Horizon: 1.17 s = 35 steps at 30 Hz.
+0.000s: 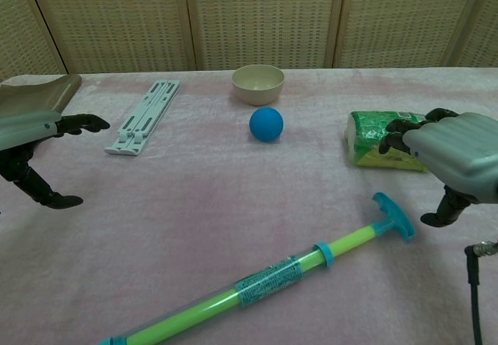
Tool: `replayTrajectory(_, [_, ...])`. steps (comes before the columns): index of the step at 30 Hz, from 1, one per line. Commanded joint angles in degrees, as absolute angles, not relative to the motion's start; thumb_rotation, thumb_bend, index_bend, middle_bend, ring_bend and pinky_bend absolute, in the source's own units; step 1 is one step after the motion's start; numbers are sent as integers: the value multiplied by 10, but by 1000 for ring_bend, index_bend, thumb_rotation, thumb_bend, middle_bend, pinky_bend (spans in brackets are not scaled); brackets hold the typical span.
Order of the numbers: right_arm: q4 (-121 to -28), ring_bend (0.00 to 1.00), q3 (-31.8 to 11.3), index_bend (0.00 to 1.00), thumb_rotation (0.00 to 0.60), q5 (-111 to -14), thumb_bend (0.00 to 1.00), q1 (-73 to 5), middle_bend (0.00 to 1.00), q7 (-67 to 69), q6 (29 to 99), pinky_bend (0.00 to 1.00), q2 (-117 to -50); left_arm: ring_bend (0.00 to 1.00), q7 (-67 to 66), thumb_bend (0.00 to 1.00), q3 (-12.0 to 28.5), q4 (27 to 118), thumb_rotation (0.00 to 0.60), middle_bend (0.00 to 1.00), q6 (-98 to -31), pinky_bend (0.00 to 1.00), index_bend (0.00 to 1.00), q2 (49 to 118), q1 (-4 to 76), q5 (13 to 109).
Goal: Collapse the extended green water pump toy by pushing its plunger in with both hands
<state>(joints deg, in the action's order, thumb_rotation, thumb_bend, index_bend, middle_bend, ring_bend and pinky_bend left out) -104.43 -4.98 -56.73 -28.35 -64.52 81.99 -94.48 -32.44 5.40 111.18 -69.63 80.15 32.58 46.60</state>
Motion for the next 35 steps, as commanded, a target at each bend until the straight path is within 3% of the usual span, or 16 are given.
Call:
replayTrajectory(1, [-1048,47,-55,161,600,-562,346,-278,16,-640,826,52,-935,0,-314,258,51,1113,600,0,-698,0,25,794,320,473])
replayTrajectory(9, [-1059,0,-50,159,600,-587,340,-259,0,-570,826,3,-890,0,-270,259,23,1102,600,0,-723,0,12,768,285,545])
replayTrajectory(14, [-1060,0,-22,155,600,-649,314,-236,0,-486,825,0,-846,0,-218,246,-8,1073,600,0,-769,0,6,749,242,632])
replayTrajectory(20, [-989,0,32,110,600,-795,241,-193,0,-296,852,0,-797,0,-142,91,-47,995,600,0,-859,0,0,737,169,739])
replayTrajectory(27, [-900,0,58,43,600,-874,185,-147,0,-168,911,0,-789,0,-108,87,-63,945,600,0,-915,0,0,730,117,779])
replayTrajectory(35, [-853,0,53,39,600,-903,183,-117,0,-100,946,0,-788,0,-79,87,-59,929,600,0,-931,0,0,713,86,797])
